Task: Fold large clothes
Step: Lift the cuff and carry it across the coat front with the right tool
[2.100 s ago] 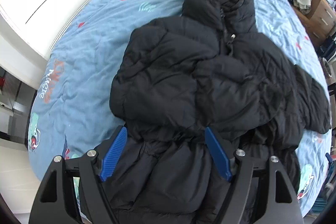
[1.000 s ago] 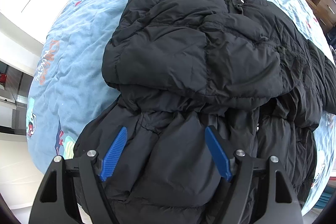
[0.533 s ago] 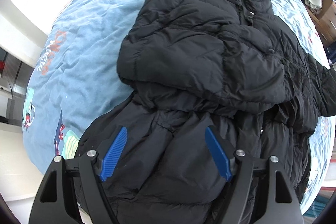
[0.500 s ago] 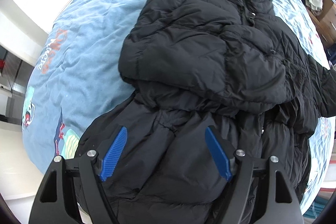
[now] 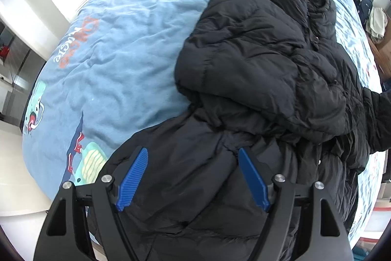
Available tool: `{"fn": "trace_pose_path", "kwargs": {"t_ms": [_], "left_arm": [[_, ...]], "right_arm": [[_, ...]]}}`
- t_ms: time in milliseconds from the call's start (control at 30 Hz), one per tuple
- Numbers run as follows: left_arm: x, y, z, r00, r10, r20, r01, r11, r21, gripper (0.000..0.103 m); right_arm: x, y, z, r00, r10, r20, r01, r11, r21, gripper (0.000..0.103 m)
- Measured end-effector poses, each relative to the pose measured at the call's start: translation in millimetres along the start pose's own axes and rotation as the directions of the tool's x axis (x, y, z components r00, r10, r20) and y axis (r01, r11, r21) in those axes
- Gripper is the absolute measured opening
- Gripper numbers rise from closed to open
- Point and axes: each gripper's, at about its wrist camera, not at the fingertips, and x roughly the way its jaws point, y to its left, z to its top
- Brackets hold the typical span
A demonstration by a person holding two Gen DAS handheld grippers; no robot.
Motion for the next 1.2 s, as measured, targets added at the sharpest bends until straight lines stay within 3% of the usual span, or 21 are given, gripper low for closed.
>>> {"fn": "trace_pose_path", "kwargs": {"t_ms": [367, 567, 833, 1200], "left_arm": [[2.7, 34.5, -11.2, 1.000, -0.013, 0.009, 0.013, 0.999, -0.040, 0.076], [3.2, 48.9, -18.5, 1.000, -0.021, 0.011, 0.022, 0.998, -0.051, 0.076], [3.7, 77.2, -29.2, 1.000, -0.013, 0.010, 0.013, 0.997, -0.081, 0.076], [6.7, 90.9, -37.7, 1.000, -0.003, -0.004, 0.002, 0.997, -0.078, 0.076]], "right_arm": [[42.4, 67.7, -63.3, 0.990, 0.002, -0.142, -0.028, 0.984, -0.175, 0.009], [70.2, 93.9, -107.9, 0.973, -0.032, -0.228, -0.030, 0.964, -0.264, 0.009], [98.8, 93.6, -166.7, 0.934, -0.119, -0.338, -0.011, 0.934, -0.358, 0.009], [129.9, 61.1, -210.9, 0.879, -0.232, -0.416, 0.068, 0.925, -0.373, 0.014]]}}
